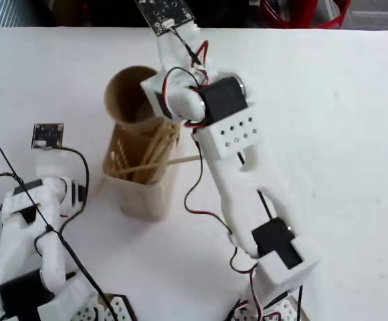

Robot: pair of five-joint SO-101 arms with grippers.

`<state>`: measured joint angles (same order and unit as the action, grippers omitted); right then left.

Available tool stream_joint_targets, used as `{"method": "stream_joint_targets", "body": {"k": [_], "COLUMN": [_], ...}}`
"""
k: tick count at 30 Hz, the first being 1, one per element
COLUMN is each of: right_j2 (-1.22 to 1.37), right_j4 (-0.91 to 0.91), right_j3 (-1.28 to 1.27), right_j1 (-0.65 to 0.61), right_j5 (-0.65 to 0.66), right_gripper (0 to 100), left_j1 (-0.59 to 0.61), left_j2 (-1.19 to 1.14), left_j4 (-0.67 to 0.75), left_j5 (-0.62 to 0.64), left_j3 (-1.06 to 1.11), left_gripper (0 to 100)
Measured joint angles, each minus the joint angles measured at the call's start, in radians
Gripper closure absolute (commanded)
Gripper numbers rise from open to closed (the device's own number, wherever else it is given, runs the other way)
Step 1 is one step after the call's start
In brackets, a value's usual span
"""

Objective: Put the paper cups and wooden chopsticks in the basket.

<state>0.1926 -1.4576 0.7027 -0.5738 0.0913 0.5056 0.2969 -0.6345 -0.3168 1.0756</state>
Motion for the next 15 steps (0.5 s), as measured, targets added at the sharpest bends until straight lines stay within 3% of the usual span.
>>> {"method": "stream_joint_targets", "body": {"k": [9,15], "right_j2": [0.176,0.147], "right_j4": [-0.026,-0.077], "right_j3": [0.0,0.0], "right_j1": [0.012,0.028], "right_j5": [-0.002,-0.002], "right_gripper": [77.2,77.4], "left_j1": [0.0,0.0], "left_j2": [0.0,0.0], "left_j4": [0.0,0.0], "left_j5": [0.0,0.0], "left_j3": [0.0,0.0], "left_gripper": [79,79]}}
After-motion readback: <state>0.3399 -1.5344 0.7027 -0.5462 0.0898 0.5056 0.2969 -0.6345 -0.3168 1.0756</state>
